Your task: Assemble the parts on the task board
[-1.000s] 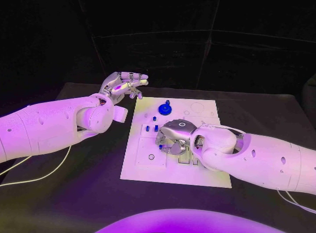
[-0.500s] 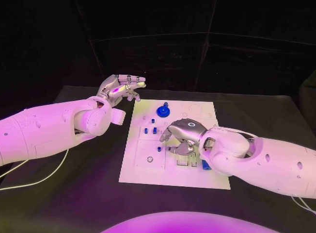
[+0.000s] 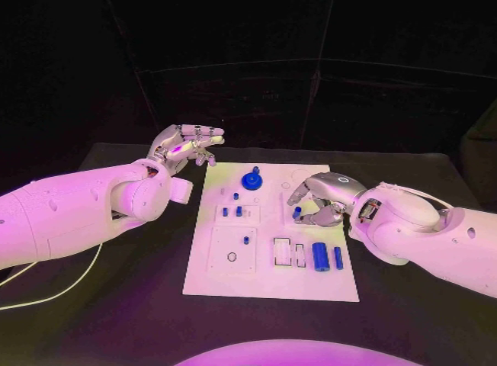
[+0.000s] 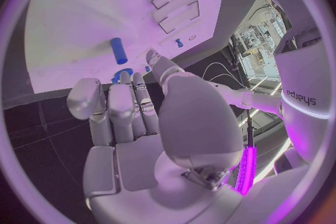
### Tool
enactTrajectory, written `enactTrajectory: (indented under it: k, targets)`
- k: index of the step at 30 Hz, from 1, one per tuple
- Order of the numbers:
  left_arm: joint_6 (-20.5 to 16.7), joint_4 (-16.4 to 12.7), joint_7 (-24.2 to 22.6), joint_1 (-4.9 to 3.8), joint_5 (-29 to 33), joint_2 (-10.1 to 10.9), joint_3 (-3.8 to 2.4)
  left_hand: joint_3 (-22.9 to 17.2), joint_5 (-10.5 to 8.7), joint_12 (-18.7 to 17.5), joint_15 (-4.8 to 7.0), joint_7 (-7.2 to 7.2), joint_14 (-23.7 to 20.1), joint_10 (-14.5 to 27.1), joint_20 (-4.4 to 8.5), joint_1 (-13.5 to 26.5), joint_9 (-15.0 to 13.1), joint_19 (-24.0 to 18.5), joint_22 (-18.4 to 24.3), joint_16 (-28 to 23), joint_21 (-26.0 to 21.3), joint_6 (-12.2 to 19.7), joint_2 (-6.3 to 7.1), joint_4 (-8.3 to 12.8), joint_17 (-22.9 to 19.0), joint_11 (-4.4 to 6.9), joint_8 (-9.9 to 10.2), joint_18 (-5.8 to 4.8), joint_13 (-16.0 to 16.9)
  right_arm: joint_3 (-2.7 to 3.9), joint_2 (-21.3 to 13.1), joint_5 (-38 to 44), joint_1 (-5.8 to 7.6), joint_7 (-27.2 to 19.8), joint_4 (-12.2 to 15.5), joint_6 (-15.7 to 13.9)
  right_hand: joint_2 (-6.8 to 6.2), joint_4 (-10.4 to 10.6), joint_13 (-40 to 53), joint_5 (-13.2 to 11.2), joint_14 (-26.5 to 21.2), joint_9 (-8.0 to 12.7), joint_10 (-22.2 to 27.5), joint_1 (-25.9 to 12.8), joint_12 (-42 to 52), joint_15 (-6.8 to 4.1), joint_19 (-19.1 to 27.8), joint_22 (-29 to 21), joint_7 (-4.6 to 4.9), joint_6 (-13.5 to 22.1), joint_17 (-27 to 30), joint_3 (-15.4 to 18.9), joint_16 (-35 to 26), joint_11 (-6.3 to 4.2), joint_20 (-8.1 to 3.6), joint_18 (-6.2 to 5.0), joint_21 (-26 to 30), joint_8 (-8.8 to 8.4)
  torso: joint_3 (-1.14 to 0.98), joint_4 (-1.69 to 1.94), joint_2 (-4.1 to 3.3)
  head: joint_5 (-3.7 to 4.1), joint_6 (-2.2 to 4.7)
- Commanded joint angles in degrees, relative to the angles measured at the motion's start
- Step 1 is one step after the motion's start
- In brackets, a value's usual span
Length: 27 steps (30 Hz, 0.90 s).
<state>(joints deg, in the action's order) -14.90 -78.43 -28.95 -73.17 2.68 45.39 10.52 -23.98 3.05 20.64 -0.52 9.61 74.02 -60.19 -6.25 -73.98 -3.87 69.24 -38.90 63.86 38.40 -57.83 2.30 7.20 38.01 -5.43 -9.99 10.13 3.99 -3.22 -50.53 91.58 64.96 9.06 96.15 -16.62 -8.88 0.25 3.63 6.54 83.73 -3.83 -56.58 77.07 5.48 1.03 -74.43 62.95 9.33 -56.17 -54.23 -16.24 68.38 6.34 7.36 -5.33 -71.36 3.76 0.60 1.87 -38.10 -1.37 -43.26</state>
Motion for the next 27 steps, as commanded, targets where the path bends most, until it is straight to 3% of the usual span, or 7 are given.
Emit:
enactTrajectory:
  k: [1, 17, 21, 27]
  targets:
    - [0.82, -0.04, -0.16, -0.09, 0.13, -0.06, -0.04, 0.07, -0.16, 0.16, -0.07, 0.14, -0.51, 0.40, 0.00, -0.16, 0.08, -0.28, 0.08, -0.28, -0.38, 0.15, 0.14, 0.12, -0.08, -0.11, 0.04, 0.32, -0.07, 0.06, -0.13, -1.49, 0.21, 0.71, -0.48, 2.38, -0.05, 0.07, 0.06, 0.33, 0.01, -0.05, 0.40, 0.68, 0.33, 0.24, 0.38, -0.10, -0.15, 0.23, 0.15, 0.60, -0.37, 0.11, 0.01, -0.92, 0.40, -0.09, 0.00, 0.10, -0.09, 0.06, 0.07]
    - [0.91, 0.02, -0.09, -0.08, 0.13, -0.07, -0.03, 0.07, -0.16, 0.16, -0.07, 0.14, -0.51, 0.40, 0.00, -0.16, 0.08, -0.28, 0.08, -0.28, -0.38, 0.15, 0.14, 0.12, -0.08, -0.11, 0.04, 0.32, -0.07, 0.06, 2.34, 0.56, 0.32, 1.16, -3.44, 3.39, 2.09, 0.08, 0.16, -0.05, 0.16, -0.09, 0.21, 3.09, 1.65, 0.15, 0.21, -0.42, -0.26, 0.03, 0.32, 1.54, -0.33, -0.02, -0.05, -0.96, 0.75, 0.00, -0.02, 0.10, -0.10, -0.31, -0.18]
    - [0.93, 0.00, -0.01, -0.08, 0.13, -0.06, -0.03, 0.10, -0.16, 0.19, -0.09, 0.15, -0.61, 0.45, -0.02, -0.18, 0.07, -0.31, 0.12, -0.33, -0.43, 0.16, 0.17, 0.16, -0.23, -0.13, 0.03, 0.32, -0.07, 0.06, 2.89, 0.96, 0.31, 1.53, -3.94, 4.62, 3.03, -0.02, 0.15, -0.22, 0.38, -0.08, -3.05, 3.73, 3.37, -0.26, -0.29, 0.10, -0.26, -0.28, -0.12, 0.59, 0.11, -0.53, -0.41, -0.84, 0.37, 0.00, -0.03, 0.05, -0.11, -0.22, -0.26]
    - [0.94, 0.02, 0.04, -0.08, 0.13, -0.03, -0.03, 0.10, -0.16, 0.19, -0.09, 0.15, -0.61, 0.45, -0.02, -0.18, 0.07, -0.31, 0.12, -0.33, -0.43, 0.16, 0.17, 0.16, -0.23, -0.13, 0.03, 0.32, -0.07, 0.05, 3.12, 1.89, 0.30, 2.19, -4.28, 6.46, 3.28, 0.08, -0.08, -0.36, 0.79, -0.18, -6.89, 3.84, 3.83, -0.77, -1.37, 1.72, -0.53, -1.35, -1.36, -1.46, 1.15, -1.15, -0.89, -0.49, -0.84, 0.22, -0.02, 0.06, -0.05, -0.22, -0.45]
